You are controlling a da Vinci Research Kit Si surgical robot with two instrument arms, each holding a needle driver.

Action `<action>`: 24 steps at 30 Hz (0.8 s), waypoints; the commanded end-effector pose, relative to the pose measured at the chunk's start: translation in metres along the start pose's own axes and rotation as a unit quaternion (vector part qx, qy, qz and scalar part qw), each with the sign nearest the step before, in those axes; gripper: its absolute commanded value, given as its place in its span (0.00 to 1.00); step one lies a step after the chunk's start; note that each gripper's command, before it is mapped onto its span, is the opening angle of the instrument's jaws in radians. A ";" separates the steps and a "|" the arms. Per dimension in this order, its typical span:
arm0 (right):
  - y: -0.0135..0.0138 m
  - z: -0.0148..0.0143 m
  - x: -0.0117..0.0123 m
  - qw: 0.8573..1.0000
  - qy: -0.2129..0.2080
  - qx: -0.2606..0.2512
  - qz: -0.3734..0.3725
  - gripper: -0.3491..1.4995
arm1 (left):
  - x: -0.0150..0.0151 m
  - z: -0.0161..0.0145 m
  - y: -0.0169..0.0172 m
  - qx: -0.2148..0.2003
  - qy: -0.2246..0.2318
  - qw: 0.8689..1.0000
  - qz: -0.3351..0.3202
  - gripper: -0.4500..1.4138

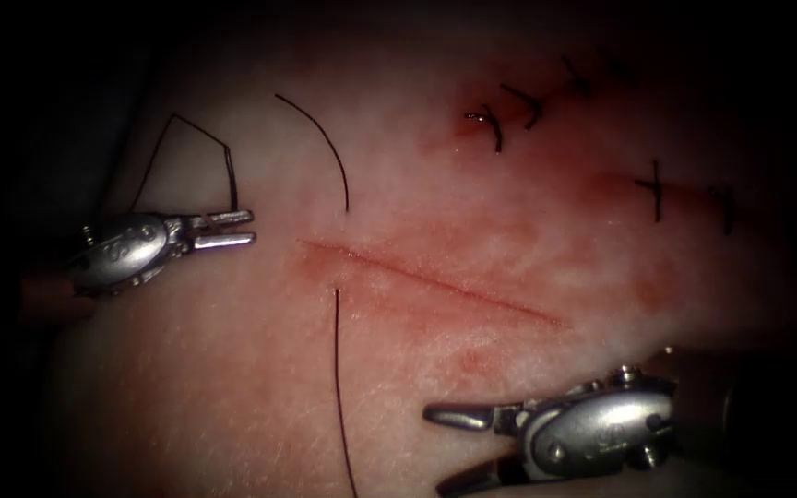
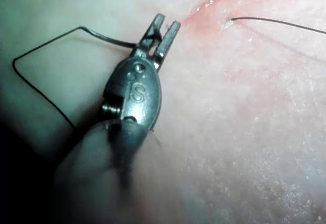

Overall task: Wound Closure
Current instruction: Adjust tail with right gripper

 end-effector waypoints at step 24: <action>0.0153 0.0067 -0.0032 0.902 -0.115 -0.131 0.395 0.87 | -0.0015 0.0022 0.0012 0.076 -0.073 0.990 -0.089 0.71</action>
